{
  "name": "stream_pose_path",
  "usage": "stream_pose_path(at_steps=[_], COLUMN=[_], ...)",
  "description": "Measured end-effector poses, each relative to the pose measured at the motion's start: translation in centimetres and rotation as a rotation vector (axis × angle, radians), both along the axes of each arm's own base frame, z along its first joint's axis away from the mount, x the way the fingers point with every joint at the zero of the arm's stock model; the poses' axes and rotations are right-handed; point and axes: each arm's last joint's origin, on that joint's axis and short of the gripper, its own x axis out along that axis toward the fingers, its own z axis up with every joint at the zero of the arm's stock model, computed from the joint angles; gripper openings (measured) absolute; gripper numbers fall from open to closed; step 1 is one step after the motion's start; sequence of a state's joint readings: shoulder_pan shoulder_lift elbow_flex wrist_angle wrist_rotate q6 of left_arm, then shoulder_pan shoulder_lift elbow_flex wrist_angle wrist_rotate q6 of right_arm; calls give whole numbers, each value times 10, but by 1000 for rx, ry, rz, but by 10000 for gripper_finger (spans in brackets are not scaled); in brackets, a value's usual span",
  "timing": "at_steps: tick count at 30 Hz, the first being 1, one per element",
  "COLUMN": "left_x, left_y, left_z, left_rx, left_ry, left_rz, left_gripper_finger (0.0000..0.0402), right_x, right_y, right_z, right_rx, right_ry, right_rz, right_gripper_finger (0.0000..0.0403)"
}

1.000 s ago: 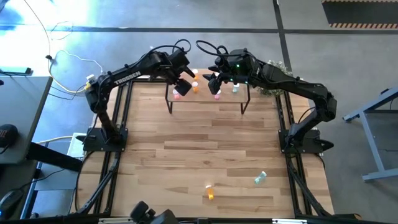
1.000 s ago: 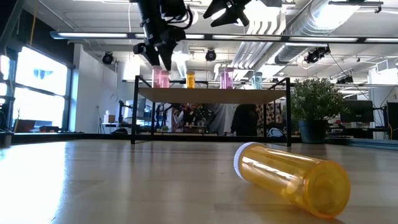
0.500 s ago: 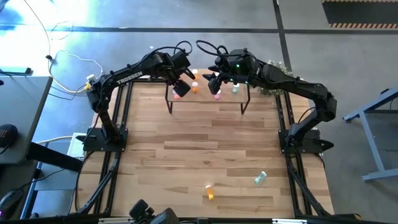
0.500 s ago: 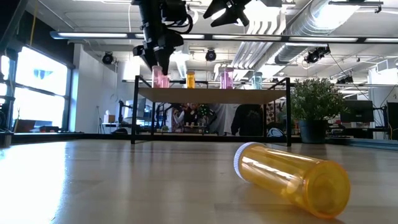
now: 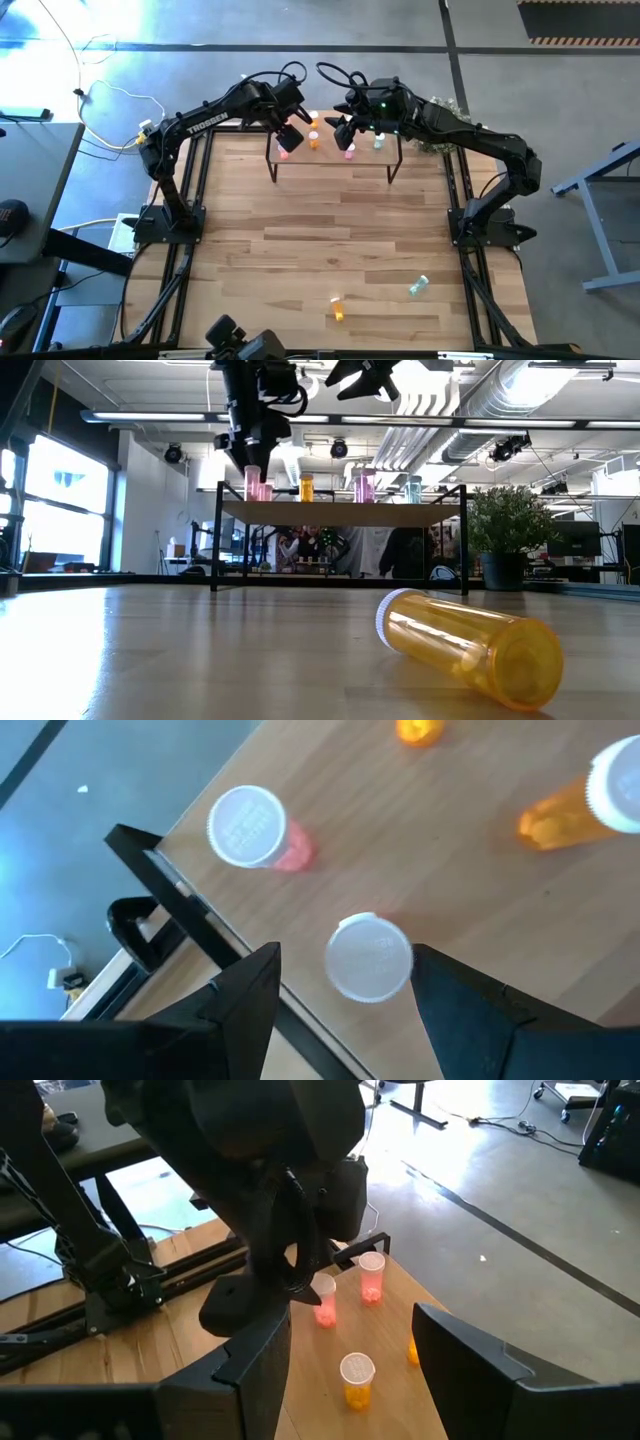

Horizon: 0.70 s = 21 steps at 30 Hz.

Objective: Pick and place medicine bottles onto shelf by color
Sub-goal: Adjust the red pill bottle on the shelf, then put the orange pill bottle on the shelf aligned with the other orange pill bottles

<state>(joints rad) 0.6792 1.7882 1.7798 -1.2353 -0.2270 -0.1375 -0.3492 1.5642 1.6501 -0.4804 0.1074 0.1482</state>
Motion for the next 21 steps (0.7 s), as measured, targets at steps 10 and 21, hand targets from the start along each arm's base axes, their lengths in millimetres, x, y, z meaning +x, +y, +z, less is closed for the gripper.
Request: stream_pose_path(at_steps=[10, 21], left_x=[3, -20], left_y=[-1, -30], left_z=[2, 48], left_rx=[10, 99], left_ry=[-27, -128], left_rz=[-22, -114], left_gripper_finger=[211, 211], right_x=[0, -12], right_y=[0, 10], right_z=[0, -4], right_rx=[8, 232], right_ry=[-3, 24], right_rz=[-1, -20], right_gripper_finger=[202, 202])
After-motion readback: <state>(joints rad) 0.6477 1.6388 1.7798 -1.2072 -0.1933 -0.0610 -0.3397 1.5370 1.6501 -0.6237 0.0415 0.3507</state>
